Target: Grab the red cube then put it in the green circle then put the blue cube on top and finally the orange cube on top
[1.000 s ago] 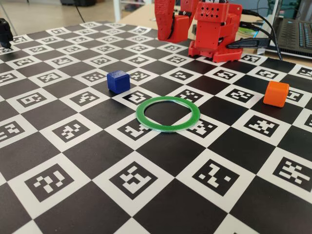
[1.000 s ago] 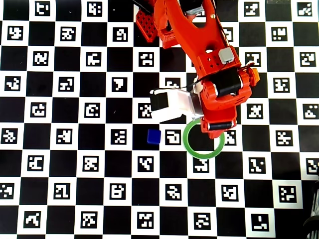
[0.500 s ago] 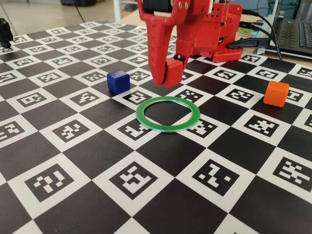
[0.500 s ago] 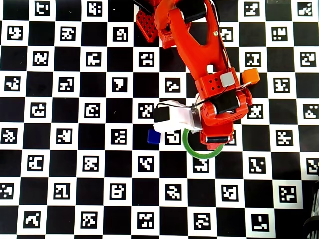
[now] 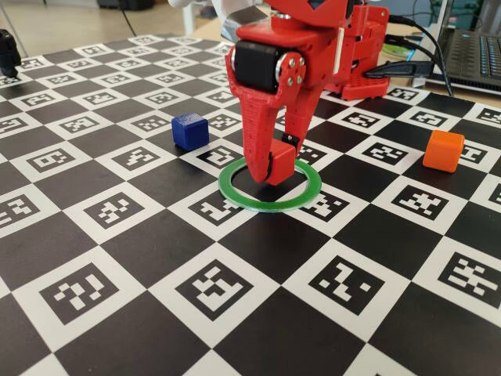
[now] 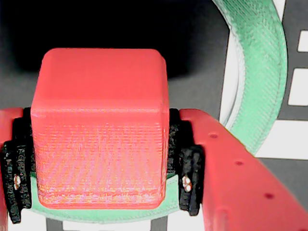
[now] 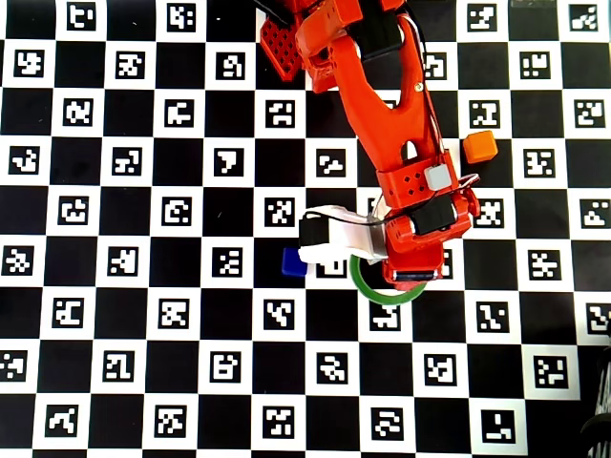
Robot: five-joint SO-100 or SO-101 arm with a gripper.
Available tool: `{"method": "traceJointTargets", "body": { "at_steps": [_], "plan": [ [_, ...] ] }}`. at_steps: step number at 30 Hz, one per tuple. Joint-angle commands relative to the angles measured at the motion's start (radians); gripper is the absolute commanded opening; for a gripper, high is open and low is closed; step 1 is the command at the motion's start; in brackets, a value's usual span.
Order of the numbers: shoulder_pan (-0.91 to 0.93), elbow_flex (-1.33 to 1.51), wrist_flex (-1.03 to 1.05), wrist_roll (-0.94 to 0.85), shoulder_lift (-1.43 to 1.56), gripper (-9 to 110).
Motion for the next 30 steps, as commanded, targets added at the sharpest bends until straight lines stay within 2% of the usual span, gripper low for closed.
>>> {"method": "traceJointTargets", "body": {
  "at_steps": [1, 16, 21, 30],
  "plan": [
    [0.006, -0.011, -0.014, 0.008, 0.026, 1],
    [0.014, 0.006, -0.032, 0.015, 0.018, 2],
    [0.018, 0.006, -0.020, 0.018, 0.023, 17],
    [0.029, 0.005, 0.012, 0.028, 0.031, 32]
  ]
}}
